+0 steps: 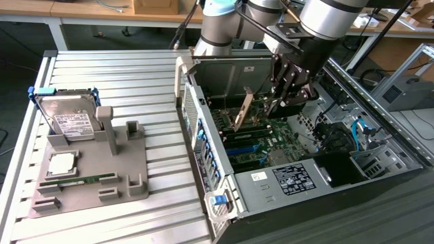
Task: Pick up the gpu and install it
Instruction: 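Insert the gpu into the slot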
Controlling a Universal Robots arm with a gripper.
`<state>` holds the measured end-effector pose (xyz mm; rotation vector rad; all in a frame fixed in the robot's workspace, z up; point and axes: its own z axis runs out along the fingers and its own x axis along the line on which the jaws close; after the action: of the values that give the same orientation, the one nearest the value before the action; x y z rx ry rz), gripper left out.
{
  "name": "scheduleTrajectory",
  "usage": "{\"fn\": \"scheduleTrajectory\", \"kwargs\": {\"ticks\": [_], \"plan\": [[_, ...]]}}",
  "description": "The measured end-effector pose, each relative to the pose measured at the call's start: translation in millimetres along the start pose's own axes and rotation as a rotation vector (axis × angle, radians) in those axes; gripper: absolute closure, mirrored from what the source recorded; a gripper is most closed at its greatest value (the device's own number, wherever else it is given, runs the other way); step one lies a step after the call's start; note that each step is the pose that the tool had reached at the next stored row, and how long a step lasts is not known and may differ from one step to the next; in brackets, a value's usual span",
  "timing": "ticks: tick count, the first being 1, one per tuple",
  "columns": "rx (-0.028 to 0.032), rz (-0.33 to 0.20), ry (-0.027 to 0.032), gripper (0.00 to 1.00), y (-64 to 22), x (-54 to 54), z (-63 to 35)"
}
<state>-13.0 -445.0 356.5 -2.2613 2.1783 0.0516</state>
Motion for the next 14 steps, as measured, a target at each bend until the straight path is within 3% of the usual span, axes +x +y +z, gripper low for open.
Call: {"fn": "scheduleTrajectory", "kwargs": {"ticks": [14], "plan": [[0.0000, 0.000, 0.0000, 0.73, 1.6, 0.3, 3.8]]}}
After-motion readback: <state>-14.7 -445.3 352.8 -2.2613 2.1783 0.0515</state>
